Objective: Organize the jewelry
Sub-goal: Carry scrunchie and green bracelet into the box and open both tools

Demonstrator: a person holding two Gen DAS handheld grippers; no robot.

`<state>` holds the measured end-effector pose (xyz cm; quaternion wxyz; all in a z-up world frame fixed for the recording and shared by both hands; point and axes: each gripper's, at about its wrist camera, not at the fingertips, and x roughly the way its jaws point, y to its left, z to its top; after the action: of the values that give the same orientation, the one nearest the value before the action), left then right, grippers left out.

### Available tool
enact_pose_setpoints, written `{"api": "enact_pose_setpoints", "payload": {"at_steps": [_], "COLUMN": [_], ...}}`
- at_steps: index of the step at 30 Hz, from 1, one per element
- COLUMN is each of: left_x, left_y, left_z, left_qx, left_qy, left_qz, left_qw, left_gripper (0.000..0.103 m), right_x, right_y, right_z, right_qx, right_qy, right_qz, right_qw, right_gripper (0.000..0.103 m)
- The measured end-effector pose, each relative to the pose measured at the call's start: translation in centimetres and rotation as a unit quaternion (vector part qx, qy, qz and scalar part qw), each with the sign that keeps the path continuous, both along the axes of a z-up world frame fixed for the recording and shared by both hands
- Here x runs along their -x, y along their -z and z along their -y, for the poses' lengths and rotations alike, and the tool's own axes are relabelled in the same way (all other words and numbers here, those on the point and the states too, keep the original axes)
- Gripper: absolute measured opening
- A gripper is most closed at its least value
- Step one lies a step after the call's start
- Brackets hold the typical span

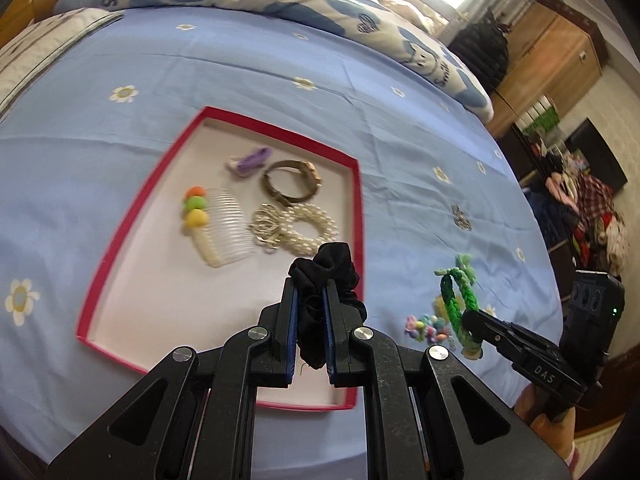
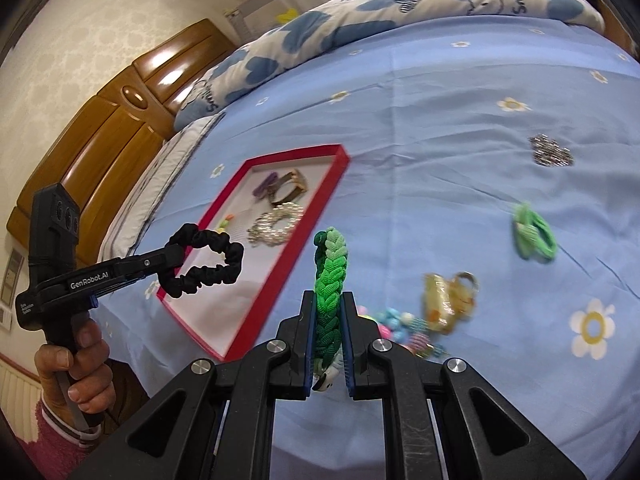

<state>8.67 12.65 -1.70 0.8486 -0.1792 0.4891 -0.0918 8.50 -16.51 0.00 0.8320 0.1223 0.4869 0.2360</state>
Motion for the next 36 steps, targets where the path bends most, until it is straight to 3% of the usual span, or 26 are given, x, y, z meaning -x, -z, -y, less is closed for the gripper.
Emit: {"api": "enact_pose_setpoints", "payload": {"at_steps": [21,30,36], "left_x": [-0.4,-2.2,-3.1], "left_y": [2.2,4.0,4.9], "left_z": [-7.4,-8.7,-8.8], "left_qx": [0.028,0.04,0.024], "left_qy": [-0.081,-0.098,-0.099], "left_qz": [-0.016,-0.031,-0.039], "left_qw": [0.9962,0.9939,0.994], "left_gripper": [0.009,0.009,0.009], "right_x": [-3.1,-4.9,-6.3], "right_y": [0.8,2.8,4.2], "right_z": [-9.0,-11.7,-12.7], "right_qx": [-0.015,-0.012,-0.004], "right_qy": [-0.064,-0.075,-0.077], "right_qz": [-0.005,-0.023,-0.034], "right_qw": [0.998,0.997,0.996], "right_gripper": [0.011,0.011,0.011]}}
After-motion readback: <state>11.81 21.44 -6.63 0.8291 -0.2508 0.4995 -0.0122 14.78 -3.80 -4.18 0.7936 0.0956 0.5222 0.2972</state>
